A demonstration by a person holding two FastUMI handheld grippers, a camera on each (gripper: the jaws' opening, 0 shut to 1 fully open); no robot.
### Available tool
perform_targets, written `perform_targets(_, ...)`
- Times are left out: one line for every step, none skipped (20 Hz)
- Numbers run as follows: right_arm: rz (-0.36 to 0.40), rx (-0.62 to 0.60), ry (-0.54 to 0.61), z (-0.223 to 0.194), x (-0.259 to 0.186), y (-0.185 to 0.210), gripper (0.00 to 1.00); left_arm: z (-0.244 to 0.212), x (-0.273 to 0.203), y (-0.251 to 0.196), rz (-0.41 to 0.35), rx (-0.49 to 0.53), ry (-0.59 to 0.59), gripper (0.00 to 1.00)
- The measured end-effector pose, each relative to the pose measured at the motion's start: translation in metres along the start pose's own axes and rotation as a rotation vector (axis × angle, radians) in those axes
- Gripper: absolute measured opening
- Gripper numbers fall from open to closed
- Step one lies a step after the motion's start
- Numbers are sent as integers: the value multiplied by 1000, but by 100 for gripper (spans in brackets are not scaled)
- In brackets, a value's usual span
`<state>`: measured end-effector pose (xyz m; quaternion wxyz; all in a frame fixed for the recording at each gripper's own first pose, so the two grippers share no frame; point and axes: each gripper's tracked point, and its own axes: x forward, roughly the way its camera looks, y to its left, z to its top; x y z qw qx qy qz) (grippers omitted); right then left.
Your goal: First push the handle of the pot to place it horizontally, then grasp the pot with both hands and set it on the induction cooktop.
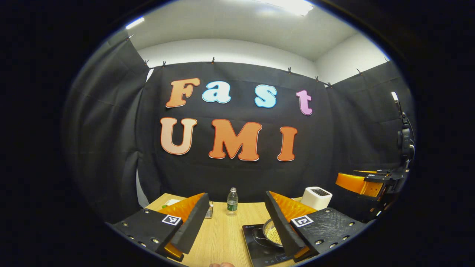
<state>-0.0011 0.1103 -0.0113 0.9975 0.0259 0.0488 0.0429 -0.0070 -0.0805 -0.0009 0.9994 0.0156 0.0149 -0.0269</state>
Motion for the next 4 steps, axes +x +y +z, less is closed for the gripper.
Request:
perform_targets(2, -3, 2, 0, 0, 0, 95, 0, 1, 0, 2, -1, -2, 91)
perform_targets(3, -5, 3, -1, 1, 0, 95, -1, 0, 0, 2, -2, -2, 92)
perform_targets(3, -6, 4, -1, 2, -1, 95, -2, 1, -1, 1, -2, -1, 89)
perform_targets(3, -5, 6, -1, 2, -1, 95, -5, 1, -3, -1, -1, 3, 92)
